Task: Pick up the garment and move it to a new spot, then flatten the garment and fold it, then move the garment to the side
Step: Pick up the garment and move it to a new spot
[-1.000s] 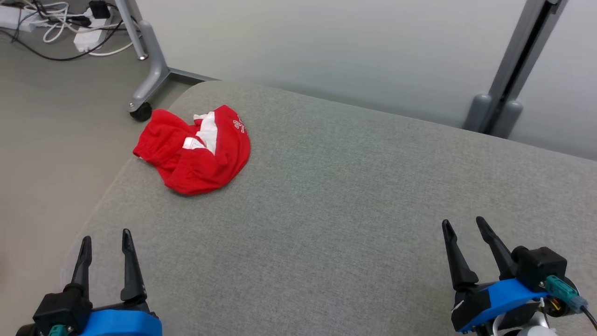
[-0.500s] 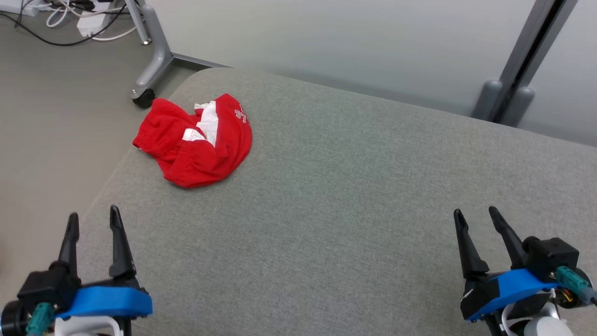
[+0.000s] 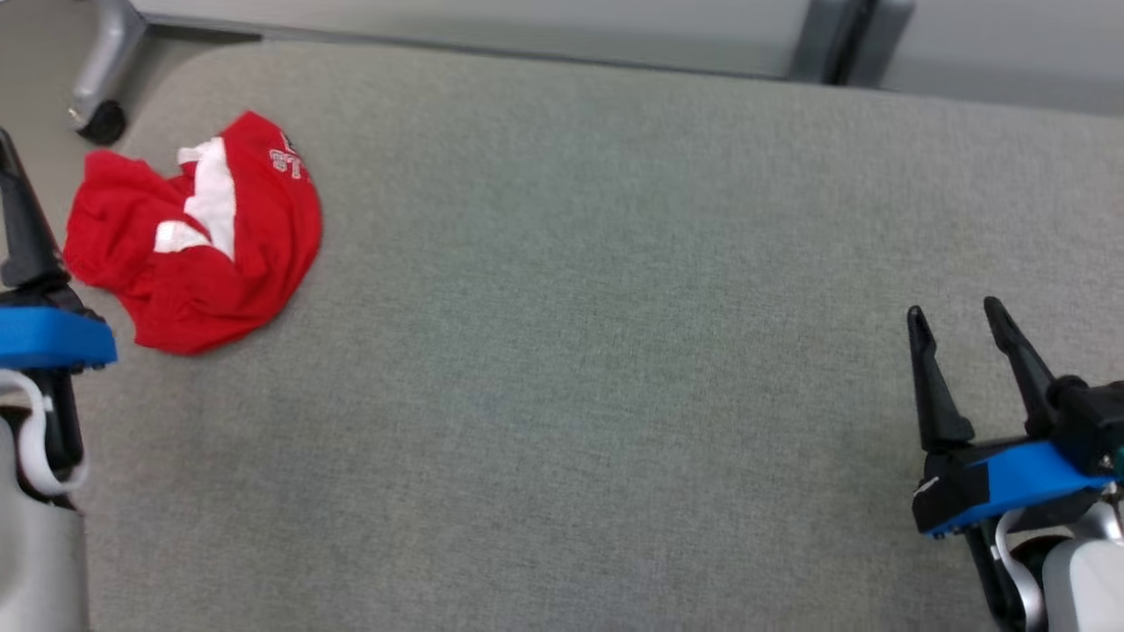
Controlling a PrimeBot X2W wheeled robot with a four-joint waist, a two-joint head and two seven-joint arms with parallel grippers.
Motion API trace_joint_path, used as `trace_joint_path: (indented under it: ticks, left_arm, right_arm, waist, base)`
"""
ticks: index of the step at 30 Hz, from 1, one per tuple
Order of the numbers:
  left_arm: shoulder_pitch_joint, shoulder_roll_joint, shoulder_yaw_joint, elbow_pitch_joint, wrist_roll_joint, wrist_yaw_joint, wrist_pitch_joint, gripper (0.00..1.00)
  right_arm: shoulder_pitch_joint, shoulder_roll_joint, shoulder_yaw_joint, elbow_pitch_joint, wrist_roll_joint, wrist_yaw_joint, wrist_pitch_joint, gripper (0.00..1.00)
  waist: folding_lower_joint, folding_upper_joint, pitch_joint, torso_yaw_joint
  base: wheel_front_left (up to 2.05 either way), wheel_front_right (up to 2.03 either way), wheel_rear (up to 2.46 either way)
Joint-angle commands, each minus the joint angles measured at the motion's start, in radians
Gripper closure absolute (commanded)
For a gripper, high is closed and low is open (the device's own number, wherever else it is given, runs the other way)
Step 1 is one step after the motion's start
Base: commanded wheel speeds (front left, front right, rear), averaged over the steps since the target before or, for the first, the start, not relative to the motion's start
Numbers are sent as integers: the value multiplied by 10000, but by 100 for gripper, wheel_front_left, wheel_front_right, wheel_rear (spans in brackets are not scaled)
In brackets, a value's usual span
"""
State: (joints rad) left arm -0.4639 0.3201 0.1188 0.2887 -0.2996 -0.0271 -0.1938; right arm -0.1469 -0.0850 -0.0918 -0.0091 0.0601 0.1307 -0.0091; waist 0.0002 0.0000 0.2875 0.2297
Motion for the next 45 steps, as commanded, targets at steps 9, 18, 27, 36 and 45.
trace_joint_path:
  ticks: [9,18,27,36,45]
  left_arm:
    - [-1992,752,-70,1975,-229,-392,484,0]
    - [-2717,530,-610,5093,-595,-786,1165,0]
    - [-2785,243,-1131,7274,-1005,-1004,1593,0]
    - [-3092,399,-1692,7627,-1156,-1034,789,100]
    - [-3608,783,-2314,6708,-873,-1035,-333,100]
  right_arm:
    - [38,-264,-351,-1323,-236,2,538,0]
    - [-69,-411,-435,-1937,-277,2,845,0]
    - [-161,-434,-305,-1913,-307,2,929,0]
    - [-87,-393,-323,-1732,-164,2,846,0]
    - [122,-32,-249,-964,75,2,353,0]
  waist:
    - [-2,0,1093,-714]
    - [-2,0,1613,-847]
    - [-2,0,1555,-882]
    - [-2,0,1149,-1096]
    - [-2,0,131,-1547]
  base:
    - [0,0,0]
    - [0,0,0]
    - [0,0,0]
    - [0,0,0]
    - [0,0,0]
